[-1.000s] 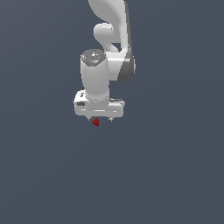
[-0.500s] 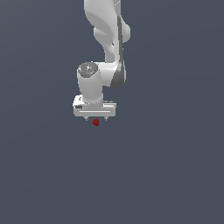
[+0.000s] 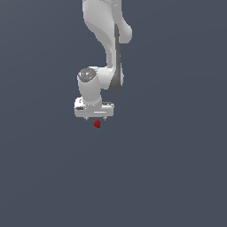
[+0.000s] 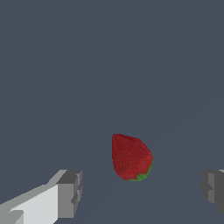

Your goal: Pick up the object and move it to a goal position.

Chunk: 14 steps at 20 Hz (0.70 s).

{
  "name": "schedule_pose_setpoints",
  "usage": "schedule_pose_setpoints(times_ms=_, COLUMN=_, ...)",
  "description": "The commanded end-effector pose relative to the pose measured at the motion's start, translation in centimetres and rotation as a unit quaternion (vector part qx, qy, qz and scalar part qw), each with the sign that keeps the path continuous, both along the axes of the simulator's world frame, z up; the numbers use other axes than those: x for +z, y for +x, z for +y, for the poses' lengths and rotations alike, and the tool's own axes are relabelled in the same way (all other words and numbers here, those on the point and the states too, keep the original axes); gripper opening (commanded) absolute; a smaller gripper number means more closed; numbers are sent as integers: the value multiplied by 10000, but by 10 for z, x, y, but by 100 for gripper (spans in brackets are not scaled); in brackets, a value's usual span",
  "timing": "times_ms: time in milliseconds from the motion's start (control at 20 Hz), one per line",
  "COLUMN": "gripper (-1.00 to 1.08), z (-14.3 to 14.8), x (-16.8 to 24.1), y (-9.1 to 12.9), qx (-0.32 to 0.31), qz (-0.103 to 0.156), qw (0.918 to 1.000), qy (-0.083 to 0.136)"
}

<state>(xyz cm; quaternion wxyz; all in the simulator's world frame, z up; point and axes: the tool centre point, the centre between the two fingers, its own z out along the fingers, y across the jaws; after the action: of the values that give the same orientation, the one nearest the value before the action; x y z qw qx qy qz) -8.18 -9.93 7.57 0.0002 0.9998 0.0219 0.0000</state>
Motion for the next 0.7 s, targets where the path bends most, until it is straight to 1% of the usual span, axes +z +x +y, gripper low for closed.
schedule_pose_setpoints(times_ms=0, gripper=100, z=-1, x=-3, y=-3, qx=22, qz=0, qw=10000, qy=2)
schedule_pose_setpoints(times_ms=300, gripper=100, z=-1, x=-7, y=-3, qx=13, qz=3, qw=10000, qy=2)
schedule_pose_setpoints(times_ms=650, gripper=100, z=-1, x=-36, y=-4, qx=20, qz=1, qw=10000, qy=2)
